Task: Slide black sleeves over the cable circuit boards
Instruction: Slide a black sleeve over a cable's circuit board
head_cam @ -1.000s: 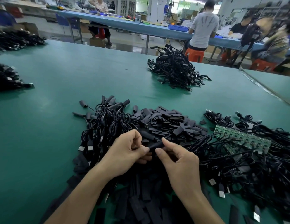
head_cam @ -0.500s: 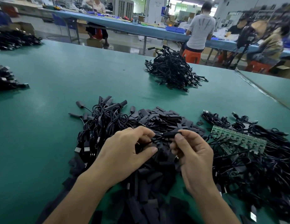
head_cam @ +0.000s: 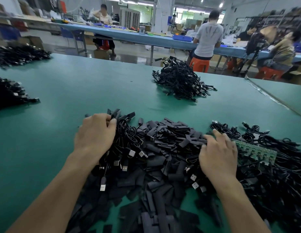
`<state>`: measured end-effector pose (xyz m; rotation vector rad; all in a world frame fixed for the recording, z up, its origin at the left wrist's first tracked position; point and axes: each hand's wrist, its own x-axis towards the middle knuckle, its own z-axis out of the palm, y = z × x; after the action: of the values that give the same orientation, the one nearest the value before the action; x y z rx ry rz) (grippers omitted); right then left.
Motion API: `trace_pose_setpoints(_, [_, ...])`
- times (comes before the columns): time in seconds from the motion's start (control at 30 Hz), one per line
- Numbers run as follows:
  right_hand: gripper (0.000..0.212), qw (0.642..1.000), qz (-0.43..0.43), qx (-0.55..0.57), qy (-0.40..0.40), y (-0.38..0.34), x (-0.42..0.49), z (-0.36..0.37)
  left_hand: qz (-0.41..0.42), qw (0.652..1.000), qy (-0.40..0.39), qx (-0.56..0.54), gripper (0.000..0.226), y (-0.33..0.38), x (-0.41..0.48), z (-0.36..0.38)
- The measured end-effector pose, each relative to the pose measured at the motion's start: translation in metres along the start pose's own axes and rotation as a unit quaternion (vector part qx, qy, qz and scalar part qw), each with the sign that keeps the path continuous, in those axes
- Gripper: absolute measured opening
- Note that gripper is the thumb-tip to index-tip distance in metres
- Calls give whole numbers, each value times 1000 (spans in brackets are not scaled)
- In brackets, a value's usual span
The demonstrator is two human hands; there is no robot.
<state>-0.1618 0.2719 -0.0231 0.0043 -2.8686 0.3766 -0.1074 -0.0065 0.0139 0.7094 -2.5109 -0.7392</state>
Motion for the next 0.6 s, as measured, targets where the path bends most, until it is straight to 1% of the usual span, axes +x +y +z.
trace_pose_setpoints(0.07, [44, 999, 29, -24, -35, 0, 4, 1, 17, 1000, 11, 9, 29, 2, -4, 5])
trace_pose_setpoints(0.2, [38, 992, 48, -102, -57, -3, 9, 3, 90, 991, 103, -8, 17, 5, -16, 6])
trace_pose_setpoints(0.27, [34, 991, 42, -113, -48, -5, 6, 8, 132, 983, 127, -27, 11, 8, -23, 6])
trace_pose_setpoints(0.3, [31, 994, 32, -106, -26, -4, 3, 11, 154, 978, 136, -37, 8, 10, -27, 7])
trace_pose_setpoints(0.37, [29, 998, -2, -62, 33, -3, 0, 15, 195, 967, 152, -60, 5, 15, -34, 9])
trace_pose_setpoints(0.47, [25, 989, -57, 85, 105, 0, -1, 17, 263, 945, 151, -125, 6, 22, -44, 15])
trace_pose_setpoints(0.53, [19, 966, -105, 180, 152, -1, -1, 12, 316, 923, 135, -174, 8, 30, -53, 20])
trace_pose_setpoints(0.57, [16, 950, -142, 210, 181, -3, -3, 9, 328, 916, 111, -202, 8, 34, -58, 23])
trace_pose_setpoints(0.6, [16, 933, -182, 235, 205, -6, -5, 5, 318, 915, 70, -236, 9, 40, -63, 27])
